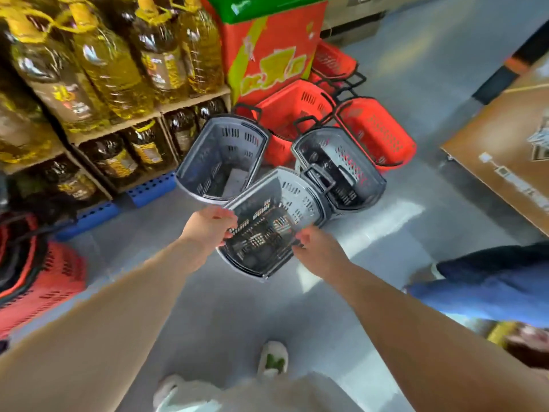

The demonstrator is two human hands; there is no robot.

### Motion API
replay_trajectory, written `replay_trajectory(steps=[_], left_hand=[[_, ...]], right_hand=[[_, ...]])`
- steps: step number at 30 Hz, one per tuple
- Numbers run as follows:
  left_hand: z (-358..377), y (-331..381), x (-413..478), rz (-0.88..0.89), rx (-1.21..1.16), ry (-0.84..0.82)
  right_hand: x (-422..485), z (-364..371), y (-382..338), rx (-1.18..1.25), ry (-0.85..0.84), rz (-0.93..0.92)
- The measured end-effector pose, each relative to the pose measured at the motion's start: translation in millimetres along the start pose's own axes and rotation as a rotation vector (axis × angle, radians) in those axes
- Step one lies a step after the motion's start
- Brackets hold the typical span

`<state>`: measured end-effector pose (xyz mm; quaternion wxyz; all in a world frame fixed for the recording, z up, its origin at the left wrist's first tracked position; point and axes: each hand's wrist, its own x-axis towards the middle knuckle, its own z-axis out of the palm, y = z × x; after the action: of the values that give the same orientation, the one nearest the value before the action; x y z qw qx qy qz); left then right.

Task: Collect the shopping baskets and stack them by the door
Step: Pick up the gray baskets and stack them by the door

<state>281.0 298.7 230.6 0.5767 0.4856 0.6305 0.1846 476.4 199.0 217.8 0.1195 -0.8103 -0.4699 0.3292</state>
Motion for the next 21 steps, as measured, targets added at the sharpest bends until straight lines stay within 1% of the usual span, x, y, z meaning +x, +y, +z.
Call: replay_trajectory(steps=[4,9,12,16,17,21], left_hand=[[38.5,-20.9,32.5,-0.093,0.057,-0.015],[66.3,-68.2,90.5,-0.192,0.169,-0.015],[79.8,-112.8,134.1,-0.282,0.244,-0.03],[99.1,-183.4,183.0,-0.464,0.29,-0.038],[110.6,-208.4,197.2,-0.512,0.308,-0.038],[151.7,-265.3,217.6,-0.595,0.397,-0.171]], right_hand=[[29.6,7.0,36.9,-0.012,-0.072,0.07],[84.0,50.2,67.8,-0.071,-0.161,0.103],[123.6,85.8,81.9,-0.116,-0.178,0.094],[164.2,138.9,105.9,-0.102,-0.168,0.059],[174.9,160.3,119.5,-0.11,-0.174,0.079],[192.8,206.0,153.8,-0.176,-0.201,0.12]])
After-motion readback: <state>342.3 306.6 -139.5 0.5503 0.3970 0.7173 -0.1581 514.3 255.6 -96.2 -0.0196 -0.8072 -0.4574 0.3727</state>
